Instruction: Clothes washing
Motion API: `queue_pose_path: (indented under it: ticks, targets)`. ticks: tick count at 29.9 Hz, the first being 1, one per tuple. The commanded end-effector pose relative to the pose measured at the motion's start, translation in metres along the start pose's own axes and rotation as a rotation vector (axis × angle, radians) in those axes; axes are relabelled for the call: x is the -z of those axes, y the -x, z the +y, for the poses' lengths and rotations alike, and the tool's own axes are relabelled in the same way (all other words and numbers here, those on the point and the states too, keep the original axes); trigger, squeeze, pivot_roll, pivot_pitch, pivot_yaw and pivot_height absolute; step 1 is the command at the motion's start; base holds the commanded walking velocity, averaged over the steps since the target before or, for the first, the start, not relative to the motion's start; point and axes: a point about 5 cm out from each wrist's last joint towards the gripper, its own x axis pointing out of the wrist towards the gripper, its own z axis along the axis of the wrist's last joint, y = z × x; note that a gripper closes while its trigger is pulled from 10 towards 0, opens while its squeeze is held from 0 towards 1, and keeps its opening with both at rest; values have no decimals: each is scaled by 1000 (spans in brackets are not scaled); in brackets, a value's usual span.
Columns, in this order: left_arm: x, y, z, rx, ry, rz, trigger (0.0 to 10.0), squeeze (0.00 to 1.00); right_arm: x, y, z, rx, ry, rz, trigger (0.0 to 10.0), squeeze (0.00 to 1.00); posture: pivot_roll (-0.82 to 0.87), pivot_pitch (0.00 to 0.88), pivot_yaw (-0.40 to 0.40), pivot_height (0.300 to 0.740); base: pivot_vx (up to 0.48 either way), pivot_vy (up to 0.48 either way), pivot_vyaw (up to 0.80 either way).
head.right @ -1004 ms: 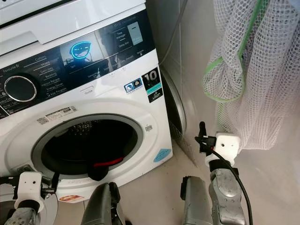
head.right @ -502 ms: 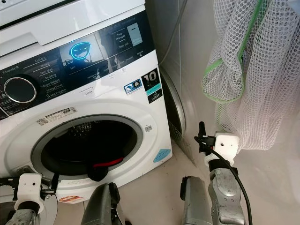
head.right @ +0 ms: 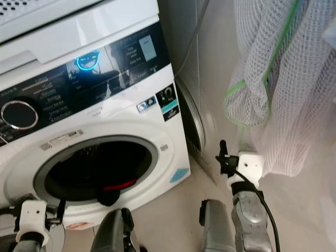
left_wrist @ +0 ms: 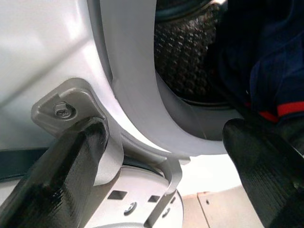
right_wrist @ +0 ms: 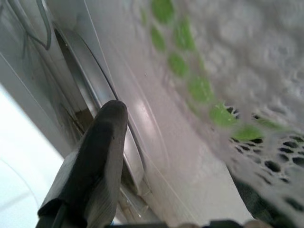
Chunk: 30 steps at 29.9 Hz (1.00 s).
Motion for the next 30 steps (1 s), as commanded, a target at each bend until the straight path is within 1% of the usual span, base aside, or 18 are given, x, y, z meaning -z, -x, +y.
queue_pose_path:
  ticks: [1, 2, 11, 15, 16, 19, 23, 26, 30]
  targets:
    - [17, 7, -6, 36, -4, 91, 10000, 0, -24, -10, 4, -18, 3, -115, 10000, 0, 72, 166, 124, 634, 0, 0, 0]
    - [17, 7, -6, 37, -6, 90, 10000, 0, -24, -10, 4, -17, 0, -113, 10000, 0, 74, 170, 126, 644, 0, 0, 0]
    - [15, 6, -6, 35, -12, 76, 10000, 0, -23, -11, 3, -5, -10, -109, 10000, 0, 77, 174, 127, 644, 0, 0, 0]
    - [14, 6, -5, 30, -47, 64, 10000, 0, -23, -11, 3, -6, -11, -109, 10000, 0, 77, 174, 127, 644, 0, 0, 0]
    - [13, 5, -4, 24, -80, 56, 10000, 0, -23, -11, 3, -5, -13, -109, 10000, 0, 80, 178, 129, 644, 0, 0, 0]
    - [14, 6, -2, 11, -78, 57, 10000, 0, -23, -11, 4, -3, -15, -109, 10000, 0, 80, 178, 130, 644, 0, -208, 0]
    - [13, 6, 0, 6, -72, 51, 10000, 0, -23, -11, 4, -3, -16, -111, 10000, 0, 80, 178, 131, 644, -328, -326, 0]
    - [13, 6, 0, 3, -71, 45, 10000, 0, -23, -11, 4, -2, -16, -111, 10000, 0, 80, 178, 131, 644, -424, 0, 0]
    - [12, 5, 0, -4, -81, 37, 10000, 0, -23, -11, 3, -1, -15, -111, 10000, 0, 80, 178, 131, 644, 0, 0, 0]
